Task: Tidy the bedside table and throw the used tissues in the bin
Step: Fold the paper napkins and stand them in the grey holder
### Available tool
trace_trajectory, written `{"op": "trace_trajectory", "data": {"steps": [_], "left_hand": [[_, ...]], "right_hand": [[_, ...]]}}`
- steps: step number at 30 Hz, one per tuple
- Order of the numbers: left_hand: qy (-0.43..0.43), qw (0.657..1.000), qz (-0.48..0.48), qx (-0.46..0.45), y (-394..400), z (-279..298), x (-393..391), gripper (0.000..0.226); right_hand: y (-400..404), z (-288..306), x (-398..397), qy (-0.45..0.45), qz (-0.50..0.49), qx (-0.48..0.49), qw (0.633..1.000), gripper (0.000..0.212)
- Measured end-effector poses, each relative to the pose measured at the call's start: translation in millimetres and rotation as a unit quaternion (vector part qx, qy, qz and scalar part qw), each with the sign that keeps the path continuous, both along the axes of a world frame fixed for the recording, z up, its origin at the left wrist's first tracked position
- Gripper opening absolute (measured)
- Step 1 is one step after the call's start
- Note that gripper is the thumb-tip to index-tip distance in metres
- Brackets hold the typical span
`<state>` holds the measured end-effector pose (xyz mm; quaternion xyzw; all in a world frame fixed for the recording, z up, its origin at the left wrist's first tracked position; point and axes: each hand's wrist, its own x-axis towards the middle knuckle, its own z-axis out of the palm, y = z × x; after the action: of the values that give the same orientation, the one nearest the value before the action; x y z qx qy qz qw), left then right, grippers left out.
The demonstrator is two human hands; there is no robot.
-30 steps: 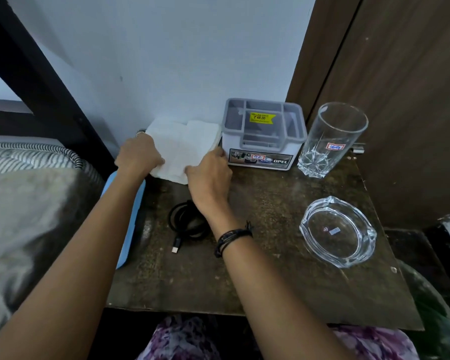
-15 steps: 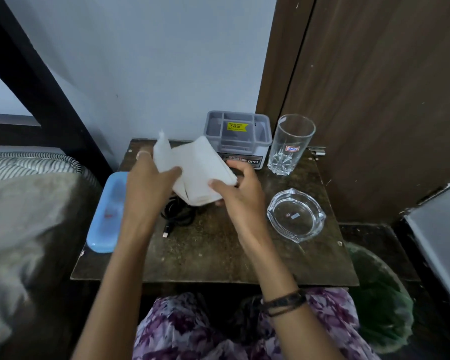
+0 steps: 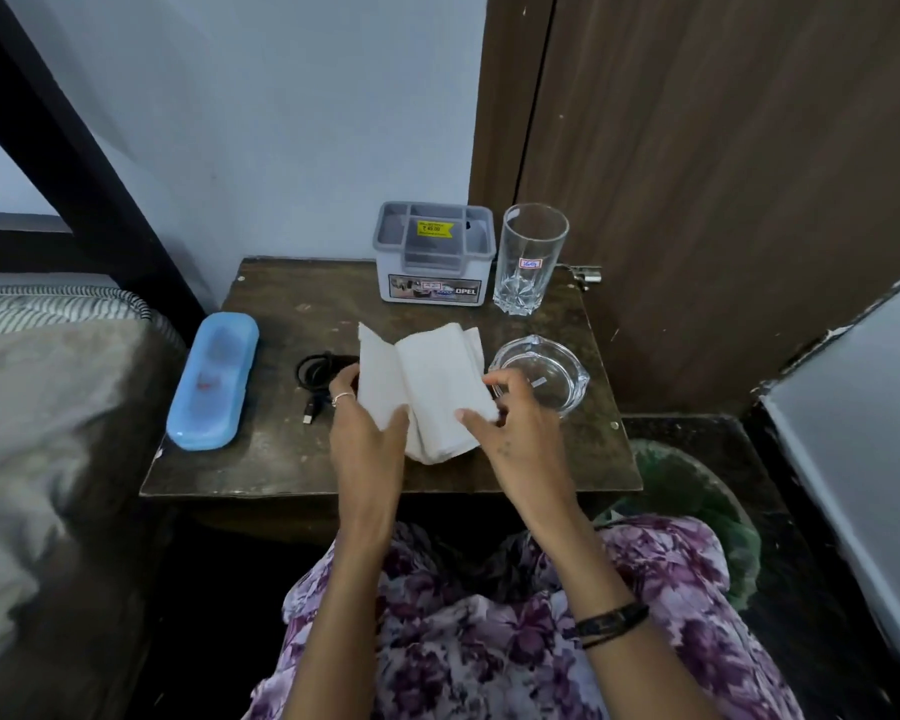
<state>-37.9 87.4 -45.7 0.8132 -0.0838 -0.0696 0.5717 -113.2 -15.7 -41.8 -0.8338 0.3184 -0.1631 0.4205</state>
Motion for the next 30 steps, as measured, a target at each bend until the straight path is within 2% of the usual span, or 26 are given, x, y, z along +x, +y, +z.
{"op": "trace_trajectory", "data": {"steps": [2, 4, 8, 10, 12, 14, 17, 20, 25, 27, 30], "left_hand": [[-0.029, 0.999, 0.007, 0.021, -3, -8, 2, 0.058], [-0.076, 0.993, 0.009, 0.092, -7, -14, 2, 0.062], [-0.207, 0.926, 0.047, 0.311, -12, -27, 0, 0.071], [-0.228, 0.904, 0.058, 0.358, -12, -31, 0, 0.064], [-0.236, 0.899, 0.056, 0.365, -14, -32, -1, 0.043], [-0.223, 0.910, 0.049, 0.346, -17, -30, -3, 0.021], [-0.160, 0.929, 0.029, 0.332, -20, -31, -3, 0.036], [-0.153, 0.943, 0.015, 0.296, -19, -28, -1, 0.029], [-0.105, 0.990, -0.021, 0.089, -21, -16, -3, 0.003], [-0.026, 0.999, -0.037, -0.020, -21, -13, -2, 0.003], [0.122, 0.976, -0.059, -0.171, -21, -9, 1, 0.007]], "right_hand": [[-3, -3, 0, 0.024, 0.004, -0.053, 0.998, 0.034], [-7, -3, 3, 0.038, -0.005, -0.086, 0.996, 0.034], [-15, -1, 11, 0.069, -0.019, -0.105, 0.992, 0.034], [-15, -1, 14, 0.074, -0.021, -0.103, 0.992, 0.035], [-14, -3, 16, 0.082, -0.012, -0.106, 0.991, 0.036], [-10, -6, 17, 0.098, 0.007, -0.102, 0.990, 0.034], [-9, -7, 18, 0.119, 0.028, -0.092, 0.988, 0.031], [-12, -6, 17, 0.112, 0.027, -0.073, 0.991, 0.026], [-16, 0, 14, 0.050, -0.002, -0.020, 0.999, 0.034], [-19, 3, 14, 0.019, -0.013, 0.027, 0.999, 0.038], [-22, 6, 15, -0.023, -0.019, 0.131, 0.991, 0.049]]}}
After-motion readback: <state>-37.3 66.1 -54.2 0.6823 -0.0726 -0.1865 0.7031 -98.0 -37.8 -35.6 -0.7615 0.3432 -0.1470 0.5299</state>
